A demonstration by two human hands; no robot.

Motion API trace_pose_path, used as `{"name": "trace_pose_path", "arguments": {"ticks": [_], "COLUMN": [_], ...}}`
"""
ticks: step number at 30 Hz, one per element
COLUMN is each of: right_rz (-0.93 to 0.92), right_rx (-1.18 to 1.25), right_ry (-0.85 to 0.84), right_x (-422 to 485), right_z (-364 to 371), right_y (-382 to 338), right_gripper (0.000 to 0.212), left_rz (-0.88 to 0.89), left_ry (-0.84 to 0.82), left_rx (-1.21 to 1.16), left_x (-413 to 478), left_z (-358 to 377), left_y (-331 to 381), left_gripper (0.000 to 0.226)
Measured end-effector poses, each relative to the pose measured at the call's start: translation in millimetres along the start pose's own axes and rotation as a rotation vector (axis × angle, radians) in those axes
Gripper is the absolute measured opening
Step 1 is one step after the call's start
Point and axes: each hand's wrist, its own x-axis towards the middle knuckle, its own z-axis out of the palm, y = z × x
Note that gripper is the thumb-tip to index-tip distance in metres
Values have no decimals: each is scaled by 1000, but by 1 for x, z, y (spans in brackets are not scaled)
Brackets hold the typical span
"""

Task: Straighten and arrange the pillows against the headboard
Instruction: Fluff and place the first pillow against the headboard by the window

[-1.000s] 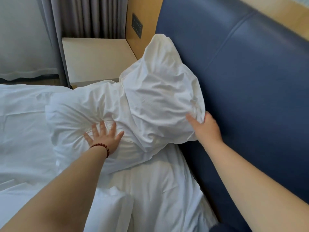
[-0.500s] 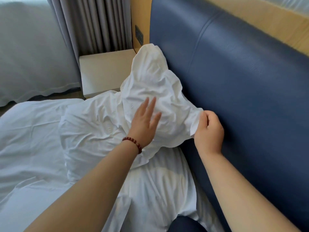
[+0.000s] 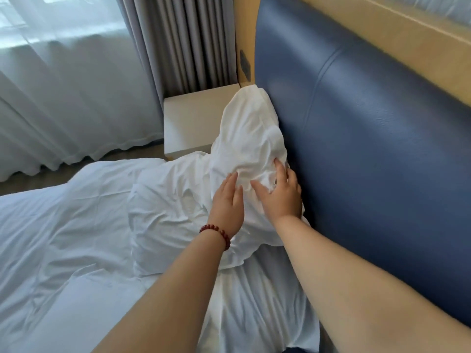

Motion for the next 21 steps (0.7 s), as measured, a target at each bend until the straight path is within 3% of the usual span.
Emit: {"name": "trace_pose_path", "arguments": {"ticks": [6,9,13,17,21], "right_rz": [58,77,138,193,115], "right_rx": [83,24,-12,40,-15], "right_ry": [-226,-245,-147,-18,177], "right_x": [4,3,4,2,5], "right_z": [9,16,31,31,0], "right_y": [-2,-2,1,-1,-6], "right_gripper": [104,115,115,93,73], "left_rz": [-115,-121,-80,-12,13], "left_ry": [105,81,-15,-136,-278], "left_rx": [-95,-113,-81,42,290], "left_x": [2,3,18,39,61], "left_z": [-29,-38,-45,-44,-33], "left_y": [-35,-65,-100,-125,-145], "left_gripper": [46,46,49,53,57]}}
